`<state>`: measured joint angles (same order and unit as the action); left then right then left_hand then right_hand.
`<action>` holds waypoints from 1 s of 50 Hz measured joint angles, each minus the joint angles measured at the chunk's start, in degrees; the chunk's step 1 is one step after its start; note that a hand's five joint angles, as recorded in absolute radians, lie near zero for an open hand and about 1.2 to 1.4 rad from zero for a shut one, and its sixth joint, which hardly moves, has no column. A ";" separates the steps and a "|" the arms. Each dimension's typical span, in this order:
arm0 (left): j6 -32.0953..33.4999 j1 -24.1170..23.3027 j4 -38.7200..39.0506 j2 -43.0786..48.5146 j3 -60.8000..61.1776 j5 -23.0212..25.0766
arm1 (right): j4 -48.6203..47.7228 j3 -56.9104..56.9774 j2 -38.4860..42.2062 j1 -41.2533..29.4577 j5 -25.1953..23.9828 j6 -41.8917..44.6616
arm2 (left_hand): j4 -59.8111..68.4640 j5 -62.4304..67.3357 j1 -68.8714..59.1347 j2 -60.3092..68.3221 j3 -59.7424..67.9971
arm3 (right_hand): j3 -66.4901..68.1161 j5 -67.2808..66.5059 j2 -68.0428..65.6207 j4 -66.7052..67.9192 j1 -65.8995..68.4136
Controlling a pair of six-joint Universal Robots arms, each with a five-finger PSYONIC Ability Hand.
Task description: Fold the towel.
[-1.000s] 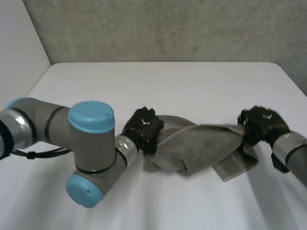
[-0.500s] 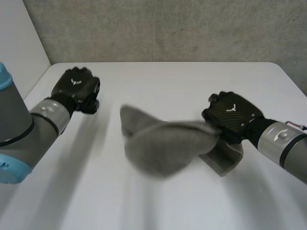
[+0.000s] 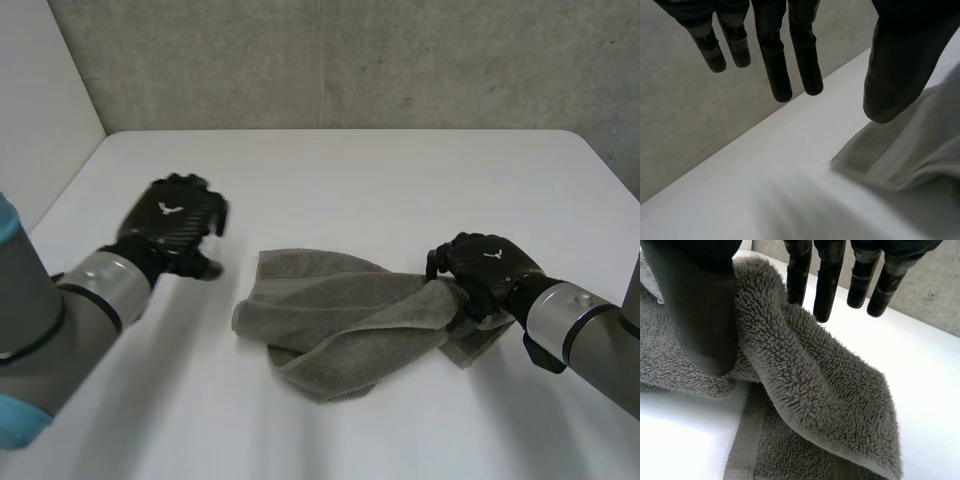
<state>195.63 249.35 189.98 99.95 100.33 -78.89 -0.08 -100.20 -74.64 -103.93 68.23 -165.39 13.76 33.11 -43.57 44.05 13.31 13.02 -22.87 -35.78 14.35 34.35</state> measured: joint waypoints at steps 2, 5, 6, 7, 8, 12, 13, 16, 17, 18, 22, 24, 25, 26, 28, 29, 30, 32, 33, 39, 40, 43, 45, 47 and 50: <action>-1.20 -2.99 -0.02 -0.46 0.20 -0.03 | -0.43 -0.67 -0.98 0.02 -0.01 0.05 | 0.00 -0.63 0.06 -0.17 0.00 | 0.00 -0.08 -0.01 0.00 0.02; -3.00 -6.76 -0.02 -0.45 0.32 -0.04 | -1.29 -1.73 -2.23 0.07 -0.05 0.05 | 0.00 -0.70 0.06 -0.17 0.00 | 0.00 -5.02 -2.06 0.00 3.60; -3.39 -7.54 -0.02 -0.38 0.33 -0.03 | -1.52 -1.92 -2.43 0.07 -0.06 0.05 | 0.00 -0.72 0.06 -0.17 0.00 | 0.00 -7.73 -4.02 0.00 6.21; -4.18 -8.94 -0.02 -0.11 0.29 -0.04 | -2.07 -2.34 -2.84 0.09 -0.08 0.03 | 0.00 -0.70 0.06 -0.17 0.00 | 0.00 -12.60 -9.68 0.00 10.95; -4.86 -10.09 -0.03 0.31 0.21 -0.04 | -2.52 -2.62 -3.10 0.10 -0.09 0.01 | 0.00 -0.70 0.06 -0.17 0.00 | 0.00 -17.29 -15.06 0.00 16.01; -7.28 -13.68 -0.04 2.74 -0.59 -0.18 | -3.94 -3.23 -3.49 0.11 -0.11 -0.12 | 0.00 -0.70 0.06 -0.17 0.00 | 0.00 -35.05 -32.52 0.00 33.60; -7.77 -14.29 -0.05 3.32 -0.82 -0.24 | -4.18 -3.29 -3.50 0.12 -0.12 -0.17 | 0.00 -0.70 0.06 -0.17 0.00 | 0.00 -36.68 -33.92 0.00 35.54; -9.94 -16.59 -0.05 5.99 -1.89 -0.53 | -4.87 -3.36 -3.33 0.09 -0.12 -0.53 | 0.00 -0.70 0.06 -0.17 0.00 | 0.00 -37.88 -34.20 0.00 36.64; -11.07 -17.43 -0.06 7.27 -2.42 -0.66 | -5.02 -3.35 -3.15 0.08 -0.12 -0.73 | 0.00 -0.70 0.06 -0.17 0.00 | 0.00 -37.88 -34.20 0.00 36.65; -11.89 -17.96 -0.05 8.12 -2.84 -0.72 | -5.06 -3.35 -3.08 0.07 -0.12 -0.81 | 0.00 -0.70 0.06 -0.17 0.00 | 0.00 -37.88 -34.20 0.00 36.65; -15.34 -19.88 -0.05 11.27 -4.50 -0.93 | -5.14 -3.28 -2.62 0.05 -0.12 -1.23 | 0.00 -0.70 0.06 -0.17 0.00 | 0.00 -37.88 -34.21 0.00 36.70; -16.53 -20.56 -0.06 12.32 -5.18 -0.97 | -5.11 -3.27 -2.51 0.04 -0.12 -1.31 | 0.00 -0.73 0.06 -0.17 0.00 | 0.00 -37.88 -34.21 0.00 36.71; -17.18 -20.98 -0.05 12.93 -5.61 -1.00 | -5.09 -3.28 -2.46 0.03 -0.12 -1.35 | 0.00 -0.71 0.06 -0.17 0.00 | 0.00 -37.88 -34.22 0.00 36.71; -17.42 -21.15 -0.03 13.19 -5.80 -1.03 | -5.08 -3.29 -2.44 0.02 -0.12 -1.36 | 0.00 -0.72 0.06 -0.17 0.00 | 0.00 -37.88 -34.22 0.00 36.71; -18.01 -21.64 0.20 14.06 -6.55 -1.32 | -5.05 -3.34 -2.41 0.00 -0.12 -1.37 | 0.00 -0.70 0.06 -0.17 0.00 | 0.00 -37.89 -34.22 0.00 36.71; -18.15 -21.84 0.44 14.48 -6.93 -1.60 | -5.04 -3.39 -2.41 -0.01 -0.12 -1.37 | 0.00 -0.70 0.06 -0.17 0.00 | 0.00 -37.89 -34.22 0.00 36.72; -18.19 -22.00 0.72 14.87 -7.26 -1.94 | -5.04 -3.45 -2.41 -0.01 -0.12 -1.37 | 0.00 -0.70 0.06 -0.17 0.00 | 0.00 -37.89 -34.23 0.00 36.72; -18.16 -22.25 1.21 15.47 -7.81 -2.58 | -5.04 -3.55 -2.41 0.00 -0.12 -1.37 | 0.00 -0.70 0.06 -0.17 0.00 | 0.00 -37.89 -34.22 0.00 36.72; -18.11 -22.41 1.55 15.88 -8.19 -3.03 | -5.05 -3.63 -2.42 0.00 -0.12 -1.36 | 0.00 -0.70 0.06 -0.17 0.00 | 0.00 -37.89 -34.23 0.00 36.73; -17.81 -22.97 2.56 18.26 -9.63 -4.73 | -5.08 -3.86 -2.52 0.08 -0.10 -1.37 | 0.00 -0.68 0.06 -0.17 0.00 | 0.00 -37.89 -34.23 0.00 36.75; -17.78 -23.01 2.61 18.79 -9.81 -4.89 | -5.08 -3.88 -2.55 0.10 -0.09 -1.38 | 0.00 -0.66 0.06 -0.17 0.00 | 0.00 -37.89 -34.23 0.00 36.76; -17.74 -23.06 2.67 20.02 -10.11 -5.13 | -5.06 -3.89 -2.68 0.12 -0.06 -1.41 | 0.00 1.95 -1.65 1.28 0.00 | 0.00 -37.89 -34.23 0.00 36.78; -17.72 -23.07 2.64 20.67 -10.18 -5.19 | -5.05 -3.89 -2.78 0.13 -0.04 -1.42 | 0.00 8.57 -8.82 8.48 0.00 | 0.00 -37.89 -34.23 0.00 36.80; -17.70 -23.06 2.59 21.25 -10.16 -5.24 | -5.03 -3.89 -2.89 0.17 -0.04 -1.42 | 0.00 22.53 -21.84 21.79 0.00 | 0.00 -37.89 -34.23 0.00 36.86; -17.68 -22.98 2.48 21.28 -10.11 -5.22 | -5.02 -3.88 -2.93 0.22 -0.02 -1.43 | 0.00 32.87 -30.50 31.52 0.00 | 0.00 -37.82 -34.22 0.00 36.77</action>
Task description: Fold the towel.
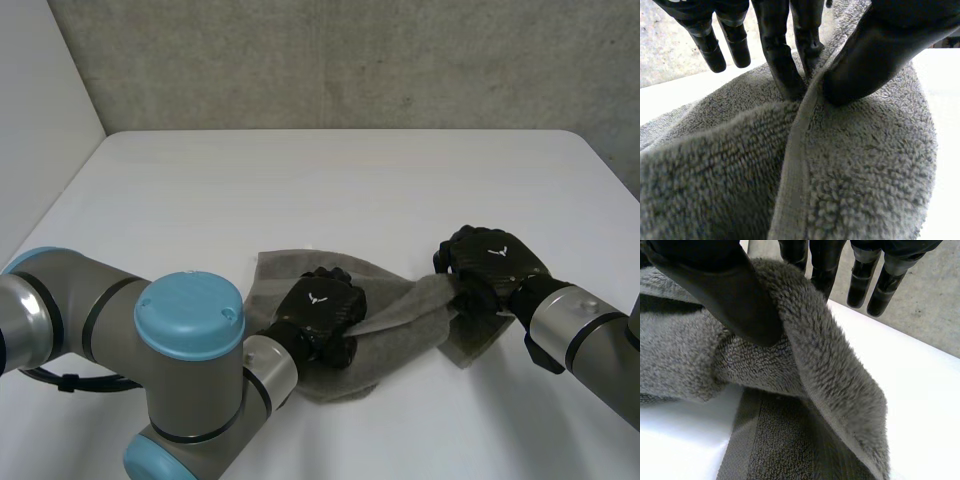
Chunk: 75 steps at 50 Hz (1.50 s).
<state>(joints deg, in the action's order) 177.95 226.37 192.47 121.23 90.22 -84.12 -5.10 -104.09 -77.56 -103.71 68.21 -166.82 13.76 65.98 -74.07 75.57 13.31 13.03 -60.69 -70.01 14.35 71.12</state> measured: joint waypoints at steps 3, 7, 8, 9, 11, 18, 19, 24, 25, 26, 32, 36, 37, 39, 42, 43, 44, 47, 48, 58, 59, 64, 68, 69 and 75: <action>-0.01 0.38 -0.12 -1.19 0.06 0.04 | 0.04 -0.04 0.03 0.05 0.06 0.00 | 0.00 1.41 -0.26 1.40 0.00 | 0.00 6.44 5.89 0.00 -6.54; -0.02 1.32 -0.09 -4.47 0.22 0.10 | 0.03 -0.29 0.28 0.08 0.09 0.00 | 0.00 1.61 -0.31 1.58 0.00 | 0.00 24.87 24.19 0.00 -25.28; -0.02 2.00 -0.05 -5.97 0.35 0.12 | 0.00 -0.44 0.46 0.11 0.09 0.00 | 0.00 1.63 -0.48 1.59 0.00 | 0.00 30.22 28.56 0.00 -29.82; -0.01 2.73 -0.03 -7.36 0.50 0.20 | -0.06 -0.56 0.66 0.12 0.09 0.00 | 0.00 1.63 -0.53 1.60 0.00 | 0.00 33.00 30.85 0.00 -32.49; 0.00 4.38 -0.05 -9.83 0.87 0.32 | -0.40 -0.80 1.30 0.19 0.15 0.00 | 0.00 1.63 -0.53 1.60 0.00 | 0.00 36.71 32.98 0.00 -35.56; 0.03 8.28 -0.33 -14.87 3.26 0.74 | -2.73 -0.96 3.48 0.90 1.61 -0.47 | 0.00 1.63 -0.53 1.61 0.00 | 0.00 38.17 34.28 0.00 -37.13; 0.03 8.69 -0.32 -15.40 3.92 0.81 | -3.21 -0.88 3.91 1.06 2.12 -0.92 | 0.00 1.63 -0.53 1.61 0.00 | 0.00 38.17 34.28 0.00 -37.14; 0.03 10.37 -0.19 -16.49 6.56 0.97 | -4.38 -0.44 5.15 1.39 3.48 -3.17 | 0.00 1.63 -0.53 1.61 0.00 | 0.00 33.85 33.16 0.00 -34.26; 0.03 10.64 -0.15 -16.57 6.85 0.98 | -4.48 -0.39 5.26 1.41 3.56 -3.43 | 0.00 1.63 -0.53 1.61 0.00 | 0.00 32.81 32.59 0.00 -33.27; 0.03 11.27 -0.09 -16.73 7.58 1.01 | -4.73 -0.29 5.48 1.46 3.69 -3.97 | 0.00 1.63 -0.53 1.62 0.00 | 0.00 27.79 28.04 0.00 -28.40; 0.03 13.63 0.34 -17.35 10.33 1.06 | -5.77 0.09 5.36 2.28 3.48 -5.06 | 0.00 1.63 -0.54 1.66 0.00 | 0.00 -3.37 -3.89 0.00 3.03; 0.03 14.64 1.07 -17.51 11.61 1.07 | -5.77 0.53 4.16 2.90 2.92 -4.86 | 0.00 1.63 -0.60 1.74 0.00 | 0.00 -6.24 -5.48 0.00 5.20; 0.03 14.94 1.49 -17.52 11.99 1.07 | -5.73 0.70 3.36 3.07 2.77 -4.78 | 0.00 1.63 -0.96 1.77 0.00 | 0.00 -6.24 -5.49 0.00 5.20; 0.03 15.32 2.36 -17.43 12.61 1.07 | -5.58 0.94 1.61 3.41 2.56 -4.69 | 0.00 1.63 -1.14 1.80 0.00 | 0.00 -6.24 -5.51 0.00 5.20; 0.03 15.65 4.28 -17.06 13.61 1.06 | -5.29 1.35 -1.60 4.31 2.03 -4.61 | 0.00 1.63 -1.55 1.80 0.00 | 0.00 -6.24 -5.52 0.00 5.20; 0.03 15.65 4.65 -16.96 13.76 1.07 | -5.22 1.41 -2.05 4.49 1.90 -4.60 | 0.00 1.63 -1.63 1.80 0.00 | 0.00 -6.24 -5.53 0.00 5.20; 0.03 15.61 5.41 -16.69 14.03 1.07 | -5.03 1.51 -3.10 4.97 1.45 -4.57 | 0.00 1.63 -1.65 1.80 0.00 | 0.00 -6.24 -5.57 0.00 5.20; 0.01 15.19 7.14 -15.47 14.52 1.10 | -4.38 1.61 -4.91 6.00 -0.01 -4.60 | 0.00 1.36 -1.48 1.55 0.00 | 0.00 -6.24 -5.58 0.00 5.20; 0.00 15.07 7.36 -15.19 14.56 1.10 | -4.23 1.60 -5.11 6.13 -0.28 -4.61 | 0.00 0.39 -0.55 0.66 0.00 | 0.00 -6.24 -5.58 0.00 5.20; -0.34 11.92 8.06 -10.61 14.81 1.20 | -1.14 1.59 -5.41 6.97 -2.68 -4.23 | 0.00 -28.63 26.20 -27.07 0.00 | 0.00 -6.24 -5.58 0.00 5.20; -0.43 11.60 7.93 -10.14 15.02 1.34 | -0.98 1.62 -5.34 7.05 -2.73 -4.21 | 0.00 -29.80 27.36 -28.20 0.00 | 0.00 -6.24 -5.58 0.00 5.20; -0.64 11.01 7.69 -9.09 15.71 2.66 | -0.78 1.69 -5.22 7.45 -2.78 -4.17 | 0.00 -32.91 30.09 -31.06 0.00 | 0.00 -6.24 -5.58 0.00 5.20; -0.76 10.86 7.57 -8.62 16.03 3.83 | -0.81 1.70 -5.22 7.56 -2.76 -4.17 | 0.00 -33.01 30.14 -31.10 0.00 | 0.00 -6.23 -5.59 0.00 5.20; -0.81 10.84 7.54 -8.54 16.12 4.09 | -0.83 1.70 -5.22 7.60 -2.75 -4.17 | 0.00 -33.01 30.14 -31.10 0.00 | 0.00 -6.24 -5.59 0.00 5.20; -0.86 10.81 7.48 -8.47 16.82 4.63 | -0.87 1.70 -5.22 7.64 -2.76 -4.14 | 0.00 -10.40 8.83 -9.68 0.00 | 0.00 -6.24 -5.59 0.00 5.20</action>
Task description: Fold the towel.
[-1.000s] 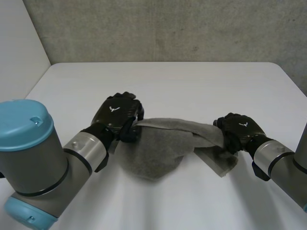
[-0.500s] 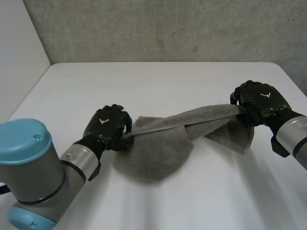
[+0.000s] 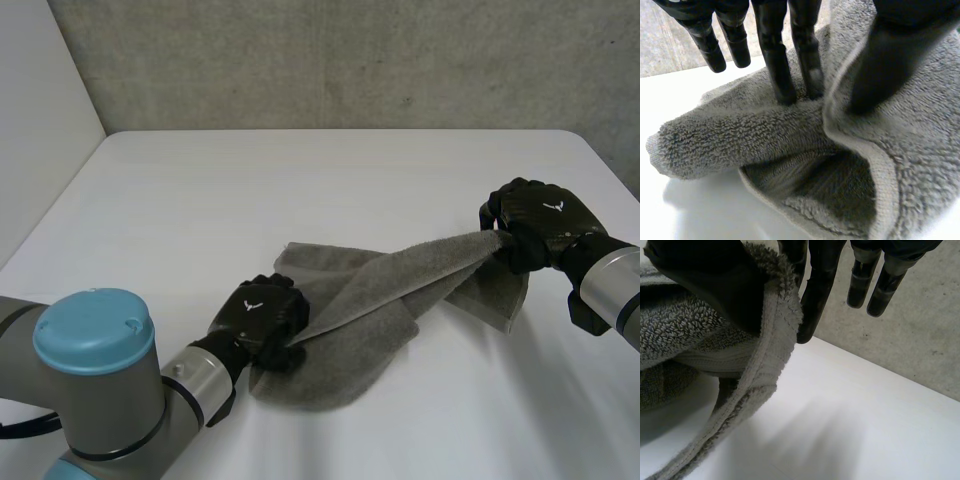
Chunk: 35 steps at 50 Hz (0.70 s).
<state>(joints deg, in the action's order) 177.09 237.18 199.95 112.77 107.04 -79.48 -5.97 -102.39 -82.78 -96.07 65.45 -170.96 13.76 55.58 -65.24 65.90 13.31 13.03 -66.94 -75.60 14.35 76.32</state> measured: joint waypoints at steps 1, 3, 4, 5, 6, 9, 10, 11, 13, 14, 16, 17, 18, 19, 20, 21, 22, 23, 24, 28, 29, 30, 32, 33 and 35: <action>0.03 -0.01 0.00 -0.02 0.11 0.04 | 0.00 0.00 0.00 -0.01 -0.02 0.01 | 0.00 5.23 -5.29 5.41 0.00 | 0.00 0.00 0.00 0.00 0.00; 0.14 -0.02 0.01 -0.03 0.12 0.08 | 0.04 0.05 0.02 -0.09 -0.07 0.10 | 0.00 9.87 -9.29 9.95 0.00 | 0.00 0.01 0.00 0.00 0.00; 0.28 -0.02 0.01 -0.02 -0.06 0.10 | 0.14 0.11 0.05 -0.19 -0.12 0.24 | 0.00 10.81 -9.54 11.10 0.00 | 0.00 0.00 0.00 0.00 0.00; 0.45 -0.01 0.00 0.00 -0.39 0.11 | 0.33 0.26 0.13 -0.31 -0.18 0.54 | 0.00 11.06 -9.54 11.33 0.00 | 0.00 0.00 0.00 0.00 0.00; 0.54 -0.01 0.00 0.02 -0.65 0.12 | 0.47 0.41 0.19 -0.37 -0.20 0.77 | 0.00 11.11 -9.54 11.35 0.00 | 0.00 0.00 0.00 0.00 0.00; 1.45 0.19 -0.29 0.31 -3.40 0.13 | 1.73 1.86 0.95 -0.81 -0.37 2.61 | 0.00 11.23 -9.56 11.38 0.00 | 0.00 0.01 0.00 0.00 0.00; 1.73 0.28 -0.44 0.40 -4.21 0.13 | 2.50 2.73 1.45 -1.01 -0.48 3.47 | 0.00 11.23 -9.57 11.39 0.00 | 0.00 0.00 0.00 0.00 0.01; 2.35 0.48 -0.79 0.58 -5.88 0.13 | 3.90 4.52 2.44 -1.42 -0.67 5.01 | 0.00 11.23 -9.57 11.40 0.00 | 0.00 -0.11 0.00 0.00 0.01; 4.46 1.19 -2.14 0.92 -10.94 0.14 | 7.57 9.83 4.92 -2.66 -0.96 8.49 | 0.00 11.25 -9.65 11.45 0.00 | 0.00 -0.20 -0.03 0.00 0.01; 5.16 1.44 -2.60 1.03 -12.50 0.12 | 8.64 11.60 5.67 -3.08 -0.99 9.45 | 0.00 11.24 -9.66 11.48 0.00 | 0.00 -0.20 -0.03 0.00 0.02; 8.60 2.69 -5.19 1.27 -20.11 0.01 | 12.68 19.33 8.46 -4.90 -1.07 12.80 | 0.00 11.25 -9.83 11.50 0.00 | 0.00 -0.20 -0.04 0.00 0.04; 10.36 3.24 -6.61 1.38 -24.04 -0.11 | 14.48 23.31 9.67 -5.82 -1.05 14.17 | 0.00 11.26 -9.87 11.50 0.00 | 0.00 -0.20 -0.04 0.00 0.04; 11.32 3.57 -7.40 1.41 -26.21 -0.15 | 15.42 25.46 10.34 -6.31 -1.05 14.91 | 0.00 11.27 -9.88 11.50 0.00 | 0.00 -0.20 -0.04 0.00 0.04; 13.09 4.14 -8.79 1.50 -30.17 -0.27 | 17.10 29.37 11.51 -7.20 -1.01 16.10 | 0.00 11.28 -9.89 11.50 0.00 | 0.00 -0.20 -0.04 0.00 0.05; 15.01 4.74 -10.33 1.58 -34.50 -0.38 | 18.55 33.38 12.56 -8.07 -0.94 17.20 | 0.00 11.28 -9.89 11.50 0.00 | 0.00 -0.20 -0.05 0.00 0.05; 16.77 5.31 -11.76 1.66 -38.48 -0.47 | 20.01 37.68 13.59 -8.96 -0.86 18.10 | 0.00 11.28 -9.90 11.50 0.00 | 0.00 -0.20 -0.05 0.00 0.06; 18.53 5.88 -13.18 1.75 -42.44 -0.58 | 20.30 41.47 14.02 -9.62 -0.60 18.00 | 0.00 11.29 -9.90 11.50 0.00 | 0.00 -0.20 -0.05 0.00 0.07; 19.49 6.19 -13.95 1.79 -44.58 -0.63 | 20.02 43.42 13.98 -9.89 -0.41 17.56 | 0.00 11.29 -9.90 11.50 0.00 | 0.00 -0.20 -0.05 0.00 0.07; 20.78 6.60 -14.97 1.86 -47.48 -0.73 | 19.38 45.60 13.72 -10.15 -0.15 16.69 | 0.00 11.29 -9.90 11.50 0.00 | 0.00 -0.20 -0.06 0.00 0.07; 23.83 7.09 -18.90 -0.69 -61.70 -1.06 | 10.16 53.71 9.13 -10.77 1.39 6.55 | 0.00 11.31 -10.11 11.50 0.00 | 0.00 -0.22 -0.06 0.00 0.06; 23.52 6.80 -19.30 -1.98 -63.98 -1.09 | 7.66 53.87 7.64 -10.73 1.56 3.84 | 0.00 11.48 -10.11 11.50 0.00 | 0.00 -0.34 -0.06 0.00 0.07; 23.28 6.63 -19.39 -2.67 -64.75 -1.11 | 6.56 53.67 6.92 -10.69 1.60 2.66 | 0.00 11.51 -10.11 11.50 0.00 | 0.00 -0.36 -0.06 0.00 0.07; 22.15 6.13 -19.44 -5.45 -65.19 -1.06 | 3.07 50.90 4.06 -10.44 1.44 -0.73 | 0.00 11.60 -10.11 11.50 0.00 | 0.00 -0.44 -0.06 0.00 0.07; 21.85 6.03 -19.39 -6.17 -64.52 -1.01 | 2.62 50.06 3.53 -10.39 1.35 -1.11 | 0.00 11.71 -10.11 11.50 0.00 | 0.00 -0.44 -0.06 0.00 0.07; 21.21 5.84 -18.97 -7.99 -61.17 -0.84 | 1.15 46.18 1.45 -10.16 0.85 -1.76 | 0.00 11.93 -10.11 11.50 0.00 | 0.00 -0.44 -0.06 0.00 0.13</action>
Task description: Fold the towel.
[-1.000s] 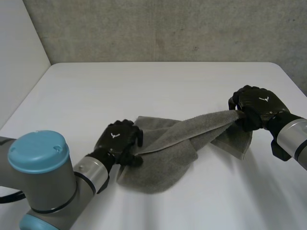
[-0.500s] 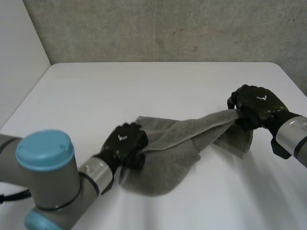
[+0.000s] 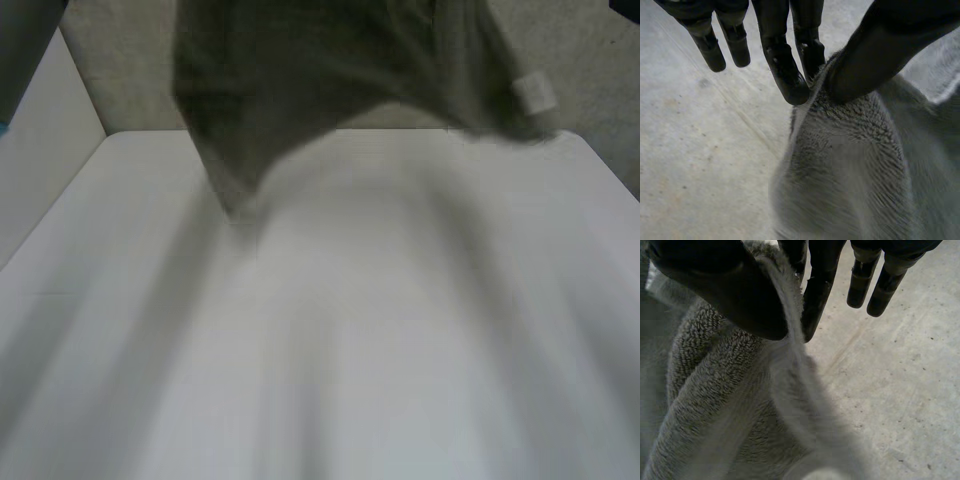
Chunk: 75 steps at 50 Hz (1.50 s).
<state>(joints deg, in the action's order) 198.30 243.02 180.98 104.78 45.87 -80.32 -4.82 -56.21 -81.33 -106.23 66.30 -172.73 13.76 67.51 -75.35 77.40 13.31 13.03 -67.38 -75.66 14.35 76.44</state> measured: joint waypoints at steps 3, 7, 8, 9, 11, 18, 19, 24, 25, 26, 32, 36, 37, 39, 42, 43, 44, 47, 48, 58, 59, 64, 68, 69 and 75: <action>-0.51 0.03 1.93 -2.85 10.43 0.38 | -1.03 -7.86 -2.90 0.36 -1.38 1.85 | 0.00 0.09 0.00 0.00 0.00 | 0.00 0.00 0.00 0.00 0.07; -0.50 0.50 5.43 -4.95 23.77 0.91 | -0.76 -16.22 -4.87 0.58 -3.35 5.94 | 0.00 0.09 0.00 0.00 0.00 | 0.00 0.00 0.00 0.00 0.08; -0.45 0.70 6.78 -5.41 27.87 1.15 | -0.44 -18.60 -5.25 0.62 -3.96 7.31 | 0.00 0.09 0.00 0.00 0.00 | 0.00 0.00 -0.09 0.00 0.08; -0.41 0.83 7.70 -5.65 30.33 1.31 | -0.24 -19.62 -5.36 0.63 -4.23 7.91 | 0.00 0.09 0.00 0.00 0.00 | 0.00 0.00 -0.22 0.00 0.09; -0.31 1.15 10.43 -6.14 36.72 1.83 | 0.67 -23.60 -5.63 0.68 -5.10 10.20 | 0.00 0.10 0.00 0.00 0.00 | 0.00 0.00 -0.22 0.00 0.10; 0.97 1.65 23.21 -5.08 56.95 3.40 | 3.98 -38.43 -5.03 2.32 -6.05 19.47 | 0.00 0.11 -0.01 0.00 0.00 | 0.00 0.00 -0.22 0.00 0.10; 1.30 1.63 24.25 -4.59 58.08 3.43 | 4.12 -39.53 -4.88 2.55 -6.01 20.20 | 0.00 0.11 -0.01 0.00 0.00 | 0.00 0.00 -0.22 0.00 0.11; 5.61 1.36 30.28 1.43 62.84 3.08 | 4.44 -47.53 -2.26 4.98 -5.79 24.97 | 0.00 0.12 -0.01 0.00 0.00 | 0.00 0.00 -0.22 0.00 0.11; 6.01 1.34 30.63 2.02 62.99 3.03 | 4.41 -47.97 -2.02 5.19 -5.79 25.17 | 0.00 0.11 -0.01 0.00 0.00 | 0.00 0.00 -0.22 0.00 0.11; 6.97 1.30 31.46 3.50 63.15 2.87 | 4.35 -48.87 -1.46 5.74 -5.76 25.54 | 0.00 0.11 -0.01 0.00 0.00 | 0.00 0.00 -0.22 0.00 0.11; 9.18 1.40 34.19 8.75 62.27 1.54 | 4.23 -50.12 -0.28 7.27 -5.78 25.11 | 0.00 -11.10 9.14 -11.73 0.00 | 0.00 0.00 -0.22 0.00 0.11; 9.12 1.44 35.99 11.01 61.16 -0.19 | 4.29 -49.89 -0.48 7.41 -6.04 22.66 | 0.00 -26.11 24.13 -26.02 0.00 | 0.00 0.00 -0.22 0.00 0.11; 9.04 1.44 36.40 11.45 60.87 -0.64 | 4.29 -49.81 -0.59 7.41 -6.14 21.82 | 0.00 -28.05 25.97 -27.65 0.00 | 0.00 0.00 -0.22 0.00 0.11; 8.89 1.40 37.05 12.25 60.33 -1.38 | 4.32 -49.71 -0.80 7.44 -6.30 20.40 | 0.00 -32.53 30.23 -31.32 0.00 | 0.00 0.00 -0.22 0.00 0.11; 8.71 1.27 37.94 13.43 59.37 -2.37 | 4.33 -49.58 -1.31 7.58 -6.40 18.45 | 0.00 -37.19 33.86 -35.68 0.00 | 0.00 0.00 -0.22 0.00 0.11; 8.66 1.21 38.15 13.81 59.03 -2.63 | 4.32 -49.54 -1.55 7.70 -6.35 17.87 | 0.00 -37.86 34.11 -36.11 0.00 | 0.00 0.00 -0.22 0.00 0.11; 8.64 1.17 38.24 14.00 58.83 -2.75 | 4.32 -49.51 -1.66 7.78 -6.31 17.63 | 0.00 -38.29 34.49 -36.48 0.00 | 0.00 0.00 -0.22 0.00 0.11; 8.45 0.97 38.55 14.88 57.94 -3.18 | 4.37 -49.27 -2.39 8.97 -5.87 16.61 | 0.00 -39.98 35.95 -38.10 0.00 | 0.00 0.00 -0.22 0.00 0.11; 8.40 0.95 38.57 14.99 57.82 -3.21 | 4.37 -49.23 -2.51 9.28 -5.80 16.47 | 0.00 -40.08 36.05 -38.18 0.00 | 0.00 0.00 -0.22 0.00 0.11; 7.04 0.78 38.52 15.52 57.21 -3.12 | 3.99 -48.23 -3.85 16.21 -5.84 12.13 | 0.00 -40.33 36.17 -38.36 0.00 | 0.00 0.00 -0.22 0.00 0.11; 7.00 0.78 38.52 15.52 57.21 -3.11 | 3.92 -48.16 -3.87 16.60 -5.88 11.72 | 0.00 -40.33 36.17 -38.36 0.00 | 0.00 0.00 -0.22 0.00 0.11; 6.89 0.78 38.64 15.61 57.10 -3.08 | 2.90 -47.76 -3.98 18.81 -6.01 8.84 | 0.00 -40.33 36.17 -38.36 0.00 | 0.00 0.00 -0.22 0.00 0.11; 6.92 0.78 38.88 16.02 56.85 -3.08 | 1.96 -47.69 -4.30 19.51 -5.97 7.86 | 0.00 -40.29 36.17 -38.36 0.00 | 0.00 0.00 -0.22 0.00 0.11; 6.92 0.75 38.94 16.19 56.79 -3.08 | 1.79 -47.70 -4.38 19.63 -5.97 7.75 | 0.00 -40.16 36.17 -38.36 0.00 | 0.00 0.00 -0.22 0.00 0.11; 6.95 0.16 39.11 17.22 56.60 -3.06 | 1.30 -48.01 -4.52 19.80 -6.08 7.71 | 0.00 -38.72 36.00 -38.17 0.00 | 0.00 0.00 -0.22 0.00 0.11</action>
<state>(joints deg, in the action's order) 205.24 243.18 220.08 122.00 102.47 -83.38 -3.52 -104.22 -85.86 -86.43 60.22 -165.02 13.76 28.79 -39.36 39.23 13.31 13.03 -67.38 -75.89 14.35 76.56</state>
